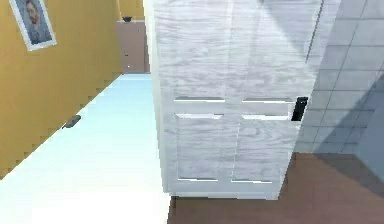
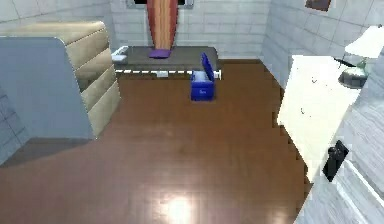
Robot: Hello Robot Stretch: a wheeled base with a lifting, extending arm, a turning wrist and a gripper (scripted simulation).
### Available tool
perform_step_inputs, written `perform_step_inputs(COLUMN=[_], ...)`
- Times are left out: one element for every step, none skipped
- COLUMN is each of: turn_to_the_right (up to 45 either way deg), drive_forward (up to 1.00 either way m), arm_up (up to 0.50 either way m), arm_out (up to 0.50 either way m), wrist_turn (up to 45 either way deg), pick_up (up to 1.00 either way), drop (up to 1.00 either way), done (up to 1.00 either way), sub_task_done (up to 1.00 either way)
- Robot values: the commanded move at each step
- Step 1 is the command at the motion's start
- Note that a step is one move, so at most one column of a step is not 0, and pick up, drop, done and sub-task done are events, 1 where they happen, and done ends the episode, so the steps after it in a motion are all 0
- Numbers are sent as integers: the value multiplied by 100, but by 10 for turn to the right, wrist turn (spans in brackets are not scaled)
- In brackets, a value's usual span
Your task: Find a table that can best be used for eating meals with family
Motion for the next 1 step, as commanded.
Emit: perform_step_inputs(turn_to_the_right=[-390], drive_forward=[0], arm_up=[0], arm_out=[0], wrist_turn=[0], pick_up=[0], drop=[0], done=[0], sub_task_done=[0])
